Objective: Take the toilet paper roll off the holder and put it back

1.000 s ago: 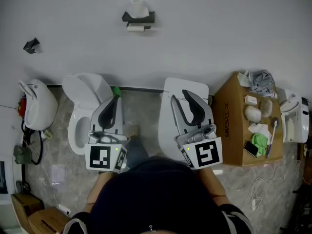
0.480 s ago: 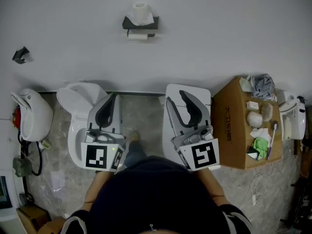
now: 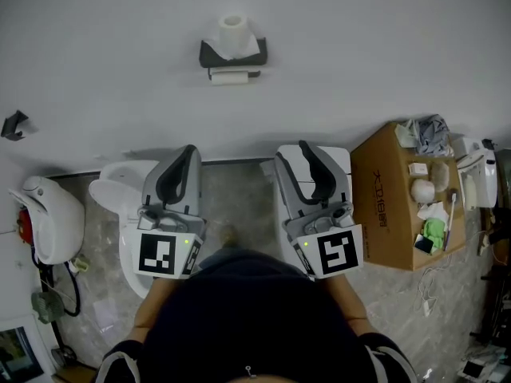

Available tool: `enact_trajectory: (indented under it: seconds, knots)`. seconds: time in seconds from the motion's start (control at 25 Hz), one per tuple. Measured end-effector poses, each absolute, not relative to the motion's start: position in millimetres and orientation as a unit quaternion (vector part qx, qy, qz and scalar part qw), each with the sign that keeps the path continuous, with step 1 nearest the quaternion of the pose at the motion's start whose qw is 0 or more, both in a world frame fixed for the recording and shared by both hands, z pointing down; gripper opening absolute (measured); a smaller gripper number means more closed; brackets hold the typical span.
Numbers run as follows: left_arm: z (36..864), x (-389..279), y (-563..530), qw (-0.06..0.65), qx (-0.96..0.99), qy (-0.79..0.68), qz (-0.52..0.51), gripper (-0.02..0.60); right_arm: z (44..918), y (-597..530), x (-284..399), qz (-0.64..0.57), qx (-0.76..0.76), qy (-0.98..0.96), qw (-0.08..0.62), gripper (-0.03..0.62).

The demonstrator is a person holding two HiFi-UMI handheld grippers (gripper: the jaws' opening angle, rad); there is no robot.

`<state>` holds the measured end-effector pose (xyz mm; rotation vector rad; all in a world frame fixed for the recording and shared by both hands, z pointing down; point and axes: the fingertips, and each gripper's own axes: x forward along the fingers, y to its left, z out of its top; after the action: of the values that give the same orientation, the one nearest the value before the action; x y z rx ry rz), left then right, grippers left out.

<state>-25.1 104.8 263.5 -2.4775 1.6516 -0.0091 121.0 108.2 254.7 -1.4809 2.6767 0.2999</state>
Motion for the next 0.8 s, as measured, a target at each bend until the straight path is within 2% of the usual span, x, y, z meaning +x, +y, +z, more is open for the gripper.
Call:
enact_trajectory:
  seconds: [0.36, 0.8]
  knots:
    - [266.5, -62.9, 52.7, 0.086, -0.853, 0.515, -0.001, 0.0, 256.4, 66.1, 82.3, 0.1, -0.52, 0.848, 0.033, 0.163]
    - [284.1, -84.0, 32.4, 0.055, -0.866, 0.498, 0.011, 0.002, 265.5, 53.3, 58.7, 0.097, -0.54, 0.836, 0.006, 0.163]
